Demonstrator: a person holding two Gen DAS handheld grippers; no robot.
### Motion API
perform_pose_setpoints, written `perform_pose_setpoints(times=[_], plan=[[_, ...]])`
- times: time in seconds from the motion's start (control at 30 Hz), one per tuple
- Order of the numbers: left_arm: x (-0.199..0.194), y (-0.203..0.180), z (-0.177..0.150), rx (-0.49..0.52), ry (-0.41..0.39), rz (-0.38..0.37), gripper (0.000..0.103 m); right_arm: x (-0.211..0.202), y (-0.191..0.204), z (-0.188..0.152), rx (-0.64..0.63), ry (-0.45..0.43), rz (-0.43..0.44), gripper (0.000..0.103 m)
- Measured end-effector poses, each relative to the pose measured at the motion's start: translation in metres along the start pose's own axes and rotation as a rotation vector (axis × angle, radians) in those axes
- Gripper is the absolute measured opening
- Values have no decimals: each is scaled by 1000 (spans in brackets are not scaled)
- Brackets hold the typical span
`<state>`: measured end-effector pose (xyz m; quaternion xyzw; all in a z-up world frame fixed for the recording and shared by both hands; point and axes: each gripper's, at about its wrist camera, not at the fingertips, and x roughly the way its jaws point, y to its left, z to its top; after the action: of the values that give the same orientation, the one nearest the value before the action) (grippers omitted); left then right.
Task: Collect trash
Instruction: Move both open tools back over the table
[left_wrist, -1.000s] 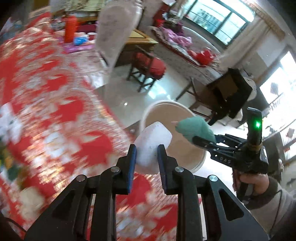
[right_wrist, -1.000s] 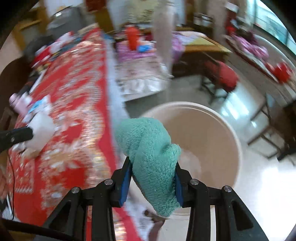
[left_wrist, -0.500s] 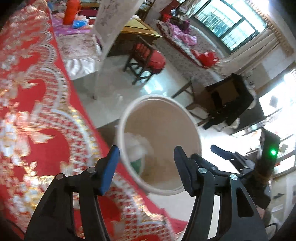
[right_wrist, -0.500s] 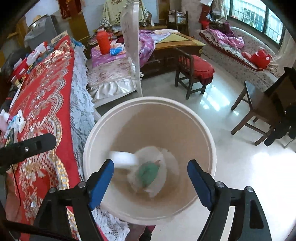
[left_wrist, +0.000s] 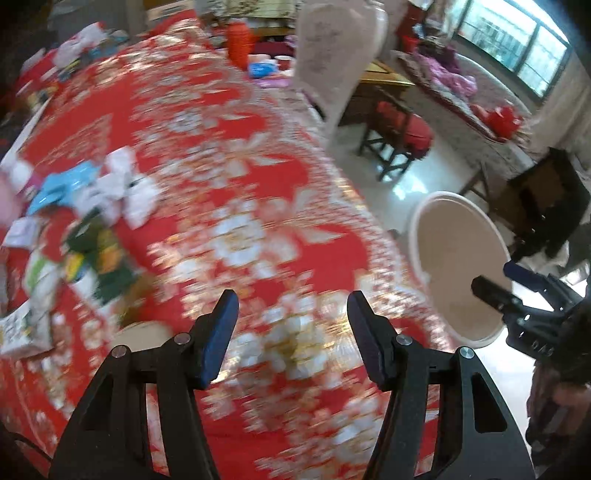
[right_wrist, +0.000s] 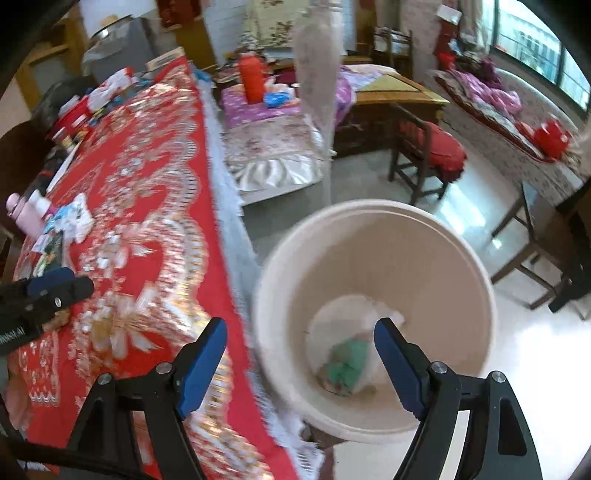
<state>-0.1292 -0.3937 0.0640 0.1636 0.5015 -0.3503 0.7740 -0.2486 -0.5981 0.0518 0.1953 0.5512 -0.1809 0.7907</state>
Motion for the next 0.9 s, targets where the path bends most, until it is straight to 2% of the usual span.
perform_pose_setpoints(times=[0.27, 0.57, 0.9], plan=[[-24, 57, -21, -75, -36, 95, 60, 10, 85, 12, -124, -3, 78, 80], [-45, 114, -40, -168, -44, 141, 60, 19, 157, 15, -234, 17, 149, 80], [-61, 210, -61, -298, -36, 226, 60, 30, 234, 23, -341, 52, 246, 80]])
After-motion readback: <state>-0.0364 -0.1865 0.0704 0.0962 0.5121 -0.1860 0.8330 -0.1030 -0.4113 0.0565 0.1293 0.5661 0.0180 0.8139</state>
